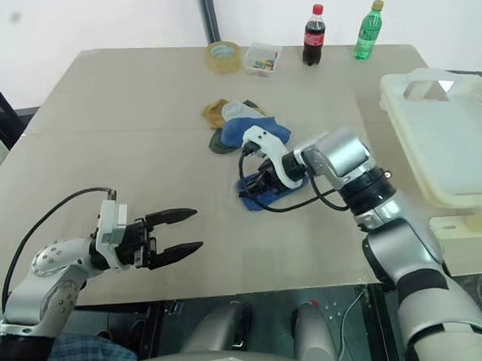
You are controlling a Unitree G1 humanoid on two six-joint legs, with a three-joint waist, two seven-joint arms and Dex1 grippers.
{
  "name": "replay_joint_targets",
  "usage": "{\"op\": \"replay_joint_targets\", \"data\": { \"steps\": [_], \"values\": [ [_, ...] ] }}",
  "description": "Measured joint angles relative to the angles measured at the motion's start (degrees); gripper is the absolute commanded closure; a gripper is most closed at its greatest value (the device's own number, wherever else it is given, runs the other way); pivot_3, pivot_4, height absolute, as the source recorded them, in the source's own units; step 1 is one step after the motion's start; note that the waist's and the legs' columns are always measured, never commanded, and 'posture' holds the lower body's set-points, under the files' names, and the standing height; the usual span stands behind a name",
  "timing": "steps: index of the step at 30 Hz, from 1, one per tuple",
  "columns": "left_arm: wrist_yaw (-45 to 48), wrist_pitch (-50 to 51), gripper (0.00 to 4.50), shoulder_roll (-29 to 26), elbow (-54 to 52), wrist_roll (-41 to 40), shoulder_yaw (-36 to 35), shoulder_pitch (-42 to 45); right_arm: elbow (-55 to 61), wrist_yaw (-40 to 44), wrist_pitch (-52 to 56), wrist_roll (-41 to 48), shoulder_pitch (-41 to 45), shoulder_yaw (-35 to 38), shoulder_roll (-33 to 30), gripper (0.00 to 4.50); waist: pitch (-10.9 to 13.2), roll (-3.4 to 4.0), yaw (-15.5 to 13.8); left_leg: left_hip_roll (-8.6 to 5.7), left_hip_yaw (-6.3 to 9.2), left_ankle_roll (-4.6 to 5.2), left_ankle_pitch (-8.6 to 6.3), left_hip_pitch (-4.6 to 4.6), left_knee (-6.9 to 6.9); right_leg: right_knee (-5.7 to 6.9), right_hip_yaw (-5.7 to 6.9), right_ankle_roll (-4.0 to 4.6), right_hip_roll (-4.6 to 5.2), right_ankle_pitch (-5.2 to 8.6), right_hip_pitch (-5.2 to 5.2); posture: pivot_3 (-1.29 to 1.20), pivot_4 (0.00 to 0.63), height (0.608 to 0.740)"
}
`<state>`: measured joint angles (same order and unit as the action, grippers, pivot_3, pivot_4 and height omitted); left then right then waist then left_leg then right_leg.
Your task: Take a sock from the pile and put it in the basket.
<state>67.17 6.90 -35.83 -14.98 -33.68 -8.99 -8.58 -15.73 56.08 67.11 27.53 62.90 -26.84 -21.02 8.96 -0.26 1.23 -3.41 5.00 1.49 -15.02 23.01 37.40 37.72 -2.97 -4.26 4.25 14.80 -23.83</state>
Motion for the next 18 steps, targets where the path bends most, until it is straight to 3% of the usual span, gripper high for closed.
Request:
{"op": "replay_joint_targets", "data": {
  "steps": [5, 10, 18],
  "values": [
    [-0.88, -0.61, 0.81, 0.43, -0.21, 0.39, 0.01, -1.99, 1.98, 1.36, 1.40, 2.04, -0.34, 6.54, -4.98, 2.66, 0.00, 0.00, -0.37, -0.04, 0.02, 0.06, -0.03, 0.00, 0.00, -0.02, 0.04, 0.00, 0.04, 0.00, 0.01, 0.00, 0.150, 0.740],
    [-1.05, -1.24, 0.81, 0.49, -0.24, 0.37, -0.04, -2.20, -1.07, -1.55, -3.39, -4.02, -5.30, 7.40, -12.05, 2.66, 0.00, -0.01, -0.31, -0.05, 0.01, 0.10, -0.06, -0.01, 0.00, -0.02, 0.04, 0.00, 0.05, 0.00, 0.04, 0.00, 0.150, 0.740],
    [-0.96, -1.37, 0.81, 0.51, 1.25, 0.44, 0.25, 2.69, -8.26, -8.58, -10.29, -11.77, -8.20, 8.33, -9.79, 2.66, 0.01, 0.01, 1.19, 0.00, -0.15, 0.01, 0.00, -0.02, -0.01, 0.10, -0.14, 0.00, -0.04, 0.00, -0.03, 0.00, 0.150, 0.740]
  ]
}}
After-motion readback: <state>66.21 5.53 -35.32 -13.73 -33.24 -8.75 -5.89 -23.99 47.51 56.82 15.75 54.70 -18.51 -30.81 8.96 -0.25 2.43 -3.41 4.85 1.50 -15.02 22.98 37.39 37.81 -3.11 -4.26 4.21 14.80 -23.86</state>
